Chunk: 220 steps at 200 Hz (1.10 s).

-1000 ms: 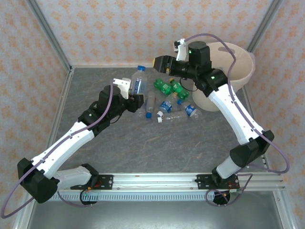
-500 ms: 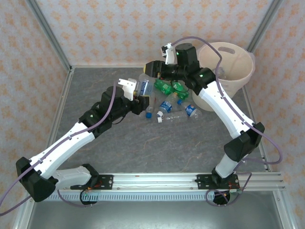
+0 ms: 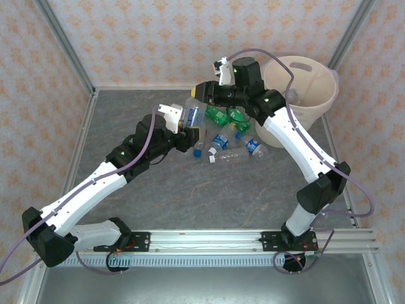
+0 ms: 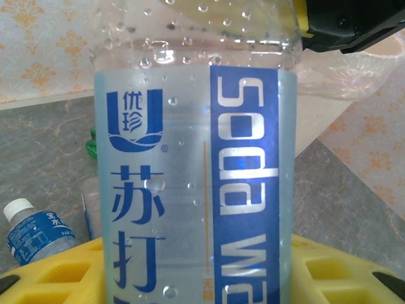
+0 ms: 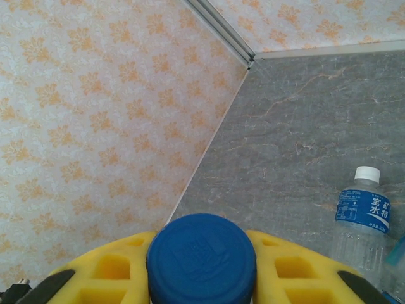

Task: Put the plastic bottles in the bin

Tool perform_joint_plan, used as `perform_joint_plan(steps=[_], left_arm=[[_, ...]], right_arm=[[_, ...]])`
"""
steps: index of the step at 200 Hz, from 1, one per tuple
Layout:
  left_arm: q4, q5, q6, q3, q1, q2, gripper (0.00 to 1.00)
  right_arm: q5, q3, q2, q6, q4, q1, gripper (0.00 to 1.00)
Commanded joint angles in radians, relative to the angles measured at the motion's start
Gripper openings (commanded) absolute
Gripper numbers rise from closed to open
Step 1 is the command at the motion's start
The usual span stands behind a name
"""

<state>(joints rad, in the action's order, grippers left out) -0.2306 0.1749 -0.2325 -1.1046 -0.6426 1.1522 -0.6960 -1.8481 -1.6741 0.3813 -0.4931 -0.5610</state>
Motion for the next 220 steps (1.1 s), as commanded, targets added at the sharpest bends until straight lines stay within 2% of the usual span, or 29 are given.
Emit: perform_joint_plan(steps=[1, 14, 37, 58, 111, 143, 178, 220], left_arm=[[0.013, -0.013, 0.032, -0.034, -0.015, 0.006, 0.52], [0.013, -0.029, 0.030, -0.033, -0.015, 0.002, 0.59], [0.023, -0.068, 0.021, -0.028, -0.015, -0.017, 0.84], [0.031, -0.090, 0.012, -0.019, -0.015, -0.038, 0.99], [0.033, -0.137, -0.016, -0.005, -0.015, -0.082, 0.99], [0.023, -0.157, -0.024, 0.000, -0.015, -0.094, 0.99], [0.010, -0.169, -0.029, 0.002, -0.014, -0.100, 0.99], [0.001, -0.171, -0.040, 0.001, -0.014, -0.097, 0.99]], right_arm=[[0.005, -0.034, 0.011, 0.000, 0.011, -0.005, 0.27], [0.024, -0.034, 0.017, 0.000, 0.014, -0.005, 0.27], [0.068, -0.034, 0.034, -0.001, 0.017, 0.003, 0.27], [0.076, -0.027, 0.055, 0.017, 0.026, 0.040, 0.27], [0.097, 0.038, 0.150, 0.073, 0.084, 0.202, 0.27], [0.168, 0.064, 0.212, 0.109, 0.086, 0.355, 0.27], [0.329, 0.078, 0.268, 0.130, 0.045, 0.513, 0.26], [0.570, 0.081, 0.308, 0.062, 0.010, 0.580, 0.27]])
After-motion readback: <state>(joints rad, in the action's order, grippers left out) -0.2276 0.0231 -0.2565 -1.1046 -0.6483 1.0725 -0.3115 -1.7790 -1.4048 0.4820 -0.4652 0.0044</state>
